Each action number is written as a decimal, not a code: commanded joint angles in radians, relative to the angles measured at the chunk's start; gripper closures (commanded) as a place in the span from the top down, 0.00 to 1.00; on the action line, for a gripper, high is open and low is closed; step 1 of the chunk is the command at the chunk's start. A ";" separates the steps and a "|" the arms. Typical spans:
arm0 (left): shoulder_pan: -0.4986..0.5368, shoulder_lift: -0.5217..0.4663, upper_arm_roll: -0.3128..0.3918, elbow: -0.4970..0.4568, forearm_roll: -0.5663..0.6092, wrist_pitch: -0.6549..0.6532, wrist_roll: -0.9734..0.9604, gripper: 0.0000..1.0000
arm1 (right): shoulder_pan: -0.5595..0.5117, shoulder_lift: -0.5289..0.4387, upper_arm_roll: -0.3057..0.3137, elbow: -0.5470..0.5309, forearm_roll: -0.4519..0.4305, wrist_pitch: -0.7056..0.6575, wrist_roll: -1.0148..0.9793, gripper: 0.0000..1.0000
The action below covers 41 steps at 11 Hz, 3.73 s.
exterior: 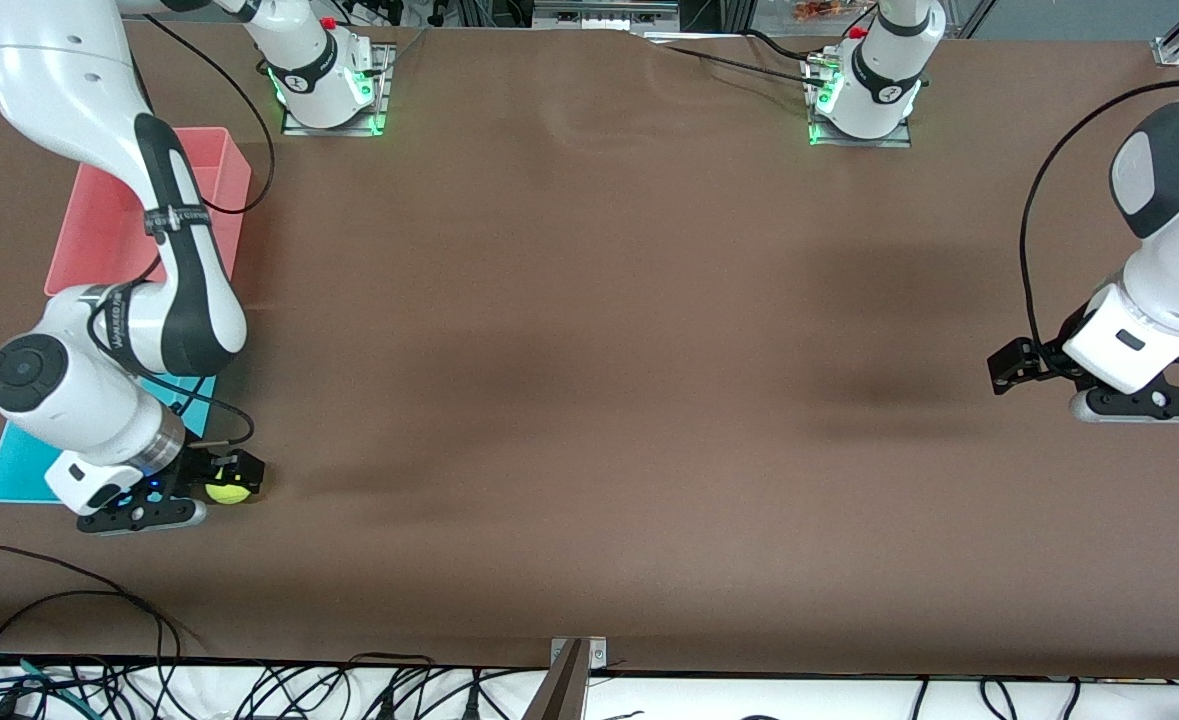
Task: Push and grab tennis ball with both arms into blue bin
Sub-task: 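Reach the right gripper to the ball while the left gripper withdraws, then grasp the tennis ball with the right gripper and lift it over the blue bin, then lower the ball into the blue bin and open the right gripper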
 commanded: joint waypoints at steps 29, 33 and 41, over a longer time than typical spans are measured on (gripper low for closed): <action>-0.195 -0.167 0.132 -0.012 -0.127 -0.226 0.157 1.00 | -0.133 -0.089 -0.043 -0.019 -0.079 -0.555 -0.147 0.16; -0.192 -0.168 0.129 0.003 -0.127 -0.237 0.159 1.00 | -0.223 -0.115 -0.044 -0.143 -0.019 -0.514 -0.259 0.16; -0.190 -0.168 0.127 0.003 -0.127 -0.258 0.162 1.00 | -0.305 -0.155 -0.040 -0.373 -0.005 -0.353 -0.330 0.79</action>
